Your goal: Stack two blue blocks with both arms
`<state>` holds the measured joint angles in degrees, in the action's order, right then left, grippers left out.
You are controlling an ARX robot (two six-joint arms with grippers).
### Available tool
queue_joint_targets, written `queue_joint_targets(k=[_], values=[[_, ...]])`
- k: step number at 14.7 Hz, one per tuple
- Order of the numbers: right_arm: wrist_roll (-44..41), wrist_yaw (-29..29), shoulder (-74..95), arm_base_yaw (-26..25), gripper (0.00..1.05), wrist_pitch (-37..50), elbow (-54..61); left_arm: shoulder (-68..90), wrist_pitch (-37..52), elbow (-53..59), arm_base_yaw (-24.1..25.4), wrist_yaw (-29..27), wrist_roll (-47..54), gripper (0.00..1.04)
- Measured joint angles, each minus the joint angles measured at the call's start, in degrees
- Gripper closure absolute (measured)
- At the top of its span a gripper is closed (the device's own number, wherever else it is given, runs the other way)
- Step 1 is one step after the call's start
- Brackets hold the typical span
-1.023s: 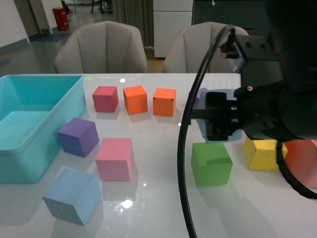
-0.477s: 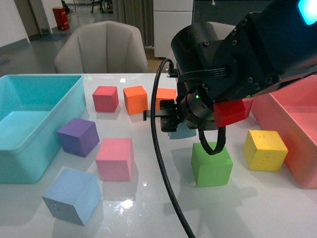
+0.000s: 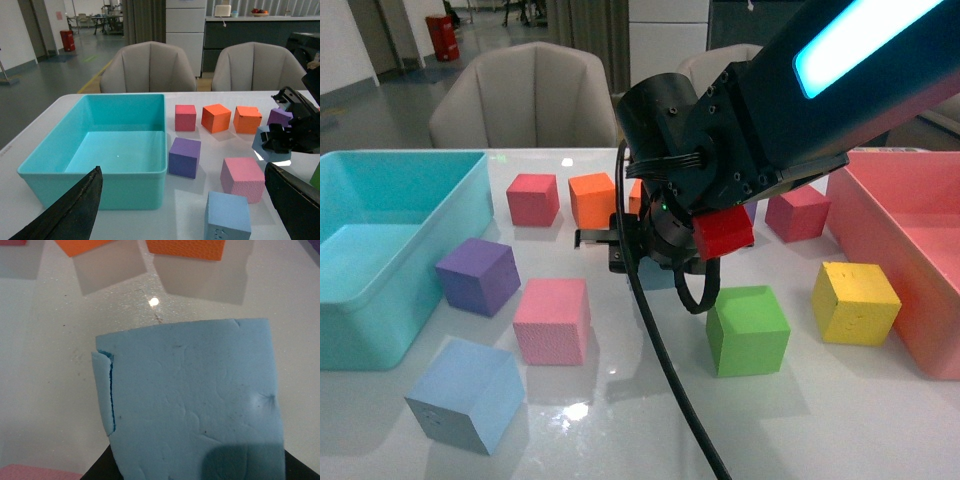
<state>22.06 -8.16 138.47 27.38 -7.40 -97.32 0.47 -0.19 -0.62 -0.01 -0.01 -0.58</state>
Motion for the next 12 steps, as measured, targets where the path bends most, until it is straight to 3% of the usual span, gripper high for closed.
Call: queue_joint_targets(k=[7,9,11,12], values=[[6.2,0.0,2.9,0.0,0.63,-4.0,-4.4,0.0,0.0,0.0,0.0,0.0,0.0,0.07],[6.4,-1.2,3.5,0.4,0.25,-5.4,-4.9,0.0,0.0,0.0,0.0,0.0,0.0,0.07],[6.4,-1.3,3.5,0.4,0.05,-4.9,-4.9,0.0,0.0,0.0,0.0,0.0,0.0,0.07],[6.4,-1.3,3.3,0.4,0.07,-4.2,-4.6,0.0,0.0,0.0,0.0,0.0,0.0,0.07]])
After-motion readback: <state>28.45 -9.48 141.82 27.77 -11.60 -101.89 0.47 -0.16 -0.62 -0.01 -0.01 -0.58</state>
